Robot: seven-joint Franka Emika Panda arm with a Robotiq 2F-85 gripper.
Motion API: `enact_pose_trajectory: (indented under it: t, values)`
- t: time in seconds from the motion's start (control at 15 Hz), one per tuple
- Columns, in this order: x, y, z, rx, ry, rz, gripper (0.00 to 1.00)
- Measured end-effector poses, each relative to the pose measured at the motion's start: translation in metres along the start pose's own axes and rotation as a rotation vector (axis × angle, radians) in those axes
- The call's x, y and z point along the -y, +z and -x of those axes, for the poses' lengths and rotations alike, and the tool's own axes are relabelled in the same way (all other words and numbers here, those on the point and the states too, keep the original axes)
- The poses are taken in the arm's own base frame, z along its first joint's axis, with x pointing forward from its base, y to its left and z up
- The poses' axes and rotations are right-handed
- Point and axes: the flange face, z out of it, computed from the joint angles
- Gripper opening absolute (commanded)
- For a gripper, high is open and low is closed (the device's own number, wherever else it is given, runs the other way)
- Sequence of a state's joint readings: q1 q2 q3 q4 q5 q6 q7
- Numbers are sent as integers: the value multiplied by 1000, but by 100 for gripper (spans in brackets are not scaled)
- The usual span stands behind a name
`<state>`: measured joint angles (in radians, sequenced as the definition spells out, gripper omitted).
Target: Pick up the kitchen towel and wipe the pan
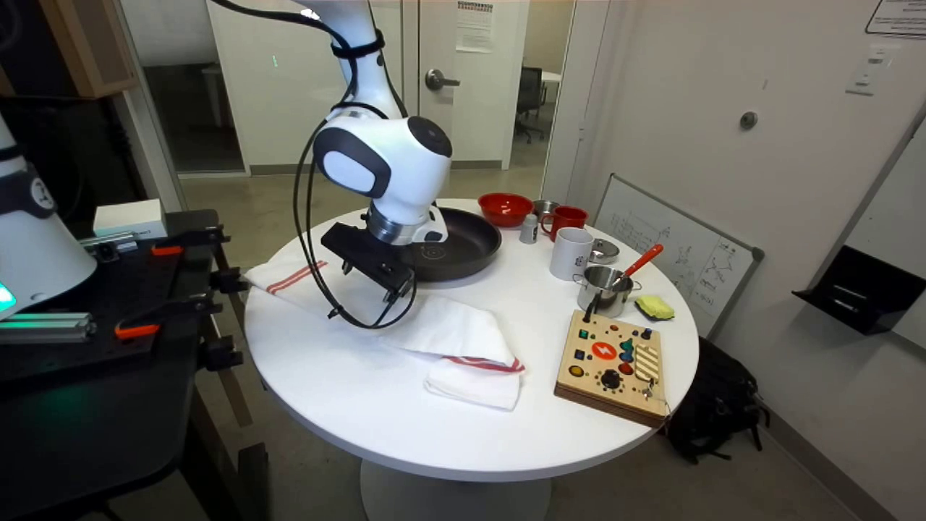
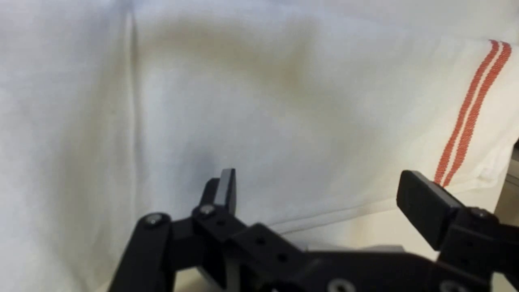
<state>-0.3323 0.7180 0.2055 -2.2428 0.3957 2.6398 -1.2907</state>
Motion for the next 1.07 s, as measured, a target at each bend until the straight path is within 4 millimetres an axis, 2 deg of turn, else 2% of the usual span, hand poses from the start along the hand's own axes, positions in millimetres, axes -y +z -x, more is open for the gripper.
enact_pose_trajectory:
  t: [0.53,0.8,1.07]
  values:
    - [-22,-24,17,-52,63,368,100]
    - [-29,-28,25,-44,154,386,100]
    - [-40,-45,24,-88,248,462,100]
